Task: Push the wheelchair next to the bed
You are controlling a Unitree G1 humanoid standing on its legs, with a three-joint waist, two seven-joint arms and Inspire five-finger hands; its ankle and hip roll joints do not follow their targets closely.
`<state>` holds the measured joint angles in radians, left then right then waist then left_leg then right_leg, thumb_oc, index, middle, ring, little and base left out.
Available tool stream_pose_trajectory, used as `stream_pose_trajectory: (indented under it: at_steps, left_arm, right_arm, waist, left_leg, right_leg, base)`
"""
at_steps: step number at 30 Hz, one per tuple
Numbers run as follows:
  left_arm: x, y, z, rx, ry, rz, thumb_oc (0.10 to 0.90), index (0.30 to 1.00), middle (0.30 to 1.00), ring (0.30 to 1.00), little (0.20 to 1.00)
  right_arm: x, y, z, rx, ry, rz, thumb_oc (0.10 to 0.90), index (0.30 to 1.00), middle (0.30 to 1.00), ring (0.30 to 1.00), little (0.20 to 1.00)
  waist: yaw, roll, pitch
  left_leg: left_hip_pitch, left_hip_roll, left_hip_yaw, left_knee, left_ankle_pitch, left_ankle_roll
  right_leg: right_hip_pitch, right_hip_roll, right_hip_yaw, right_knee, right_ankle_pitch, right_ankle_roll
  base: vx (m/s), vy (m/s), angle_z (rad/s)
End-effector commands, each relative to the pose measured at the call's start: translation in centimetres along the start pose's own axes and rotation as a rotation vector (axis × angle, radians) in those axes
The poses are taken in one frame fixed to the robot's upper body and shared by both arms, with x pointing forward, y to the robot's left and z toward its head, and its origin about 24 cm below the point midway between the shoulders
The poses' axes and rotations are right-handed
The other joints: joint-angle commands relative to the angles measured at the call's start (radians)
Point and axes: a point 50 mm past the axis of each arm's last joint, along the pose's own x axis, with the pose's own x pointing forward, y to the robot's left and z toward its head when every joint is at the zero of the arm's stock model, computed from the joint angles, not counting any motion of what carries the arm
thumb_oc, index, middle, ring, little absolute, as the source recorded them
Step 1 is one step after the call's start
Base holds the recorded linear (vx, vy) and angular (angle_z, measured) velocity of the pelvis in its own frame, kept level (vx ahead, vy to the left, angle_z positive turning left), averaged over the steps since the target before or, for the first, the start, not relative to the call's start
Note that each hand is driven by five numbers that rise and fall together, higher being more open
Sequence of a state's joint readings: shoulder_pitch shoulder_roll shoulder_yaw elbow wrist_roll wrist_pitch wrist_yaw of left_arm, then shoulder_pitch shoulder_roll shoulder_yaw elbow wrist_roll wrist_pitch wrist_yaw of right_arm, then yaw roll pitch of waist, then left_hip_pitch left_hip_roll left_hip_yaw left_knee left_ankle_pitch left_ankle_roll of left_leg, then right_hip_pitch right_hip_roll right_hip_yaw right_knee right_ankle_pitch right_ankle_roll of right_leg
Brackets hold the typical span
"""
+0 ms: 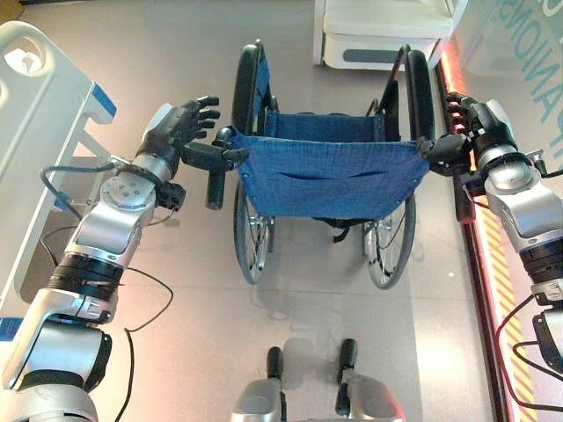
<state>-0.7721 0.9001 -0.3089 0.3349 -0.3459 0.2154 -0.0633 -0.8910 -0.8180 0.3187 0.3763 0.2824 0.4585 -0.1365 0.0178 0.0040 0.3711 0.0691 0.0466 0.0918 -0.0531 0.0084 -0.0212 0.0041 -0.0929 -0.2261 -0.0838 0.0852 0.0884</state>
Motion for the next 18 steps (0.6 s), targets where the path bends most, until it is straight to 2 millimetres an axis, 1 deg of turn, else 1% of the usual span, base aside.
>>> stream_pose_trajectory:
  at_steps: [1,2,4,7,10,12,14,15,18]
  left_arm:
    - [-1.7,4.3,-4.0,0.211,0.247,0.115,0.800,0.900,0.900,0.900,0.900]
    - [-1.8,4.7,-3.9,0.201,0.257,0.130,0.800,0.900,0.900,0.900,0.900]
    - [-1.9,4.8,-4.2,0.206,0.290,0.112,0.800,0.900,0.900,0.900,0.900]
    - [-2.1,5.0,-4.4,0.255,0.336,0.094,0.800,0.900,0.900,0.900,0.900]
    - [-2.2,4.9,-5.3,0.274,0.422,0.037,0.800,0.900,0.900,0.900,0.900]
    - [-2.1,4.7,-5.7,0.286,0.460,0.022,0.800,0.900,0.900,0.900,0.900]
    - [-2.4,4.2,-7.1,0.290,0.571,-0.029,0.800,0.900,0.900,0.900,0.900]
    - [-2.4,4.2,-7.2,0.288,0.579,-0.029,0.800,0.900,0.900,0.900,0.900]
    - [-2.8,3.3,-8.9,0.249,0.671,-0.043,0.800,0.900,0.900,0.900,0.900]
  right_arm:
    - [-0.4,-6.1,-0.1,-0.189,0.028,-0.242,0.800,0.900,0.900,0.900,0.900]
    - [-0.4,-6.1,-0.1,-0.191,0.022,-0.245,0.800,0.900,0.900,0.900,0.900]
    - [-0.5,-6.2,-0.1,-0.193,0.020,-0.248,0.800,0.900,0.900,0.900,0.900]
    - [-0.5,-6.3,-0.1,-0.195,0.021,-0.261,0.800,0.900,0.900,0.900,0.900]
    - [-0.6,-7.0,0.2,-0.201,0.015,-0.322,0.800,0.900,0.900,0.900,0.900]
    - [-0.5,-7.1,0.3,-0.203,0.007,-0.346,0.800,0.900,0.900,0.900,0.900]
    - [-0.5,-7.2,0.9,-0.218,-0.014,-0.382,0.800,0.900,0.900,0.900,0.900]
    - [-0.5,-7.2,1.0,-0.221,-0.015,-0.384,0.800,0.900,0.900,0.900,0.900]
    - [-0.5,-7.1,1.8,-0.260,-0.035,-0.405,0.800,0.900,0.900,0.900,0.900]
  waist:
    - [0.021,-0.002,-0.030]
    - [0.022,-0.001,-0.031]
    - [0.022,-0.001,-0.032]
    - [0.024,0.000,-0.031]
    - [0.027,0.002,-0.029]
    - [0.028,0.002,-0.029]
    - [0.028,0.002,-0.028]
    - [0.028,0.003,-0.028]
    - [0.027,0.002,-0.028]
  left_leg:
    - [-0.098,-0.044,0.003,0.078,-0.012,0.031]
    - [-0.097,-0.045,0.001,0.077,-0.013,0.032]
    - [-0.096,-0.045,0.002,0.078,-0.013,0.031]
    - [-0.101,-0.047,-0.001,0.079,-0.012,0.032]
    - [-0.104,-0.047,-0.003,0.079,-0.011,0.035]
    - [-0.104,-0.047,-0.004,0.078,-0.011,0.036]
    - [-0.106,-0.047,-0.004,0.079,-0.010,0.036]
    - [-0.106,-0.047,-0.004,0.079,-0.010,0.036]
    - [-0.108,-0.048,-0.005,0.080,-0.010,0.037]
  right_leg:
    - [-0.033,0.006,-0.001,0.141,-0.081,-0.012]
    - [-0.031,0.006,-0.003,0.141,-0.081,-0.012]
    - [-0.030,0.005,-0.004,0.141,-0.081,-0.011]
    - [-0.032,0.005,-0.004,0.141,-0.081,-0.013]
    - [-0.032,0.006,-0.007,0.144,-0.084,-0.013]
    - [-0.032,0.006,-0.011,0.145,-0.086,-0.012]
    - [-0.033,0.007,-0.012,0.146,-0.086,-0.012]
    - [-0.033,0.007,-0.012,0.146,-0.086,-0.012]
    - [-0.035,0.009,-0.011,0.146,-0.087,-0.012]
  base:
    - [0.00,0.000,0.00]
    - [0.00,0.000,0.00]
    - [0.00,0.000,0.00]
    - [-0.02,-0.008,0.00]
    - [-0.03,-0.035,0.01]
    - [-0.02,-0.033,0.04]
    - [-0.03,-0.034,0.05]
    - [0.00,0.000,0.00]
    - [0.00,0.000,0.00]
